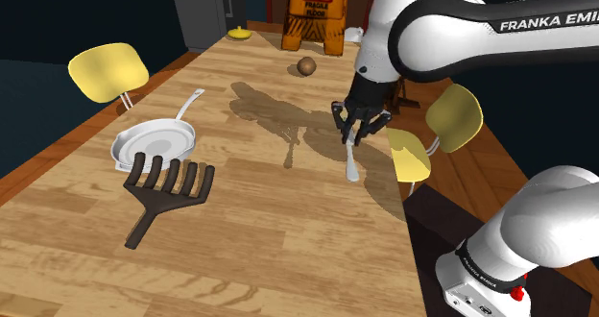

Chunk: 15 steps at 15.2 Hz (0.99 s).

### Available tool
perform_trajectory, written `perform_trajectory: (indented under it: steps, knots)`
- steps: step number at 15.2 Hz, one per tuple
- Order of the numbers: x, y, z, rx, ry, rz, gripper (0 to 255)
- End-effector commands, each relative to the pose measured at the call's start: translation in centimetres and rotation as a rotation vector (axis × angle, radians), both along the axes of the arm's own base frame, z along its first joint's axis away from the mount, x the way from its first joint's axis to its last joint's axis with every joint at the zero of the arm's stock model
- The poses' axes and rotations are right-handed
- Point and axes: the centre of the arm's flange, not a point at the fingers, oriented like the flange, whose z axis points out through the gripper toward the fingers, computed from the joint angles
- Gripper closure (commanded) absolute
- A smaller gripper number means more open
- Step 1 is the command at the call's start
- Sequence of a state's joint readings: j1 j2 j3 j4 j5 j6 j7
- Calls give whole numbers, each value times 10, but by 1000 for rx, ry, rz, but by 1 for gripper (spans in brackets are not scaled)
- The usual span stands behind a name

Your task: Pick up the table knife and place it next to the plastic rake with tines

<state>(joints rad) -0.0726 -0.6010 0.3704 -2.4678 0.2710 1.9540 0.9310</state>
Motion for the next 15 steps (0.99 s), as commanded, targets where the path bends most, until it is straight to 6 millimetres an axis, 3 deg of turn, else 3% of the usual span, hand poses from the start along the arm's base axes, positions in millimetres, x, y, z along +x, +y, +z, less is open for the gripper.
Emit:
perform_trajectory:
  steps: [1, 15]
  knots:
    - [4, 27, -1, 1, 0, -1, 255]
    - [23, 211, 0, 1, 0, -1, 255]
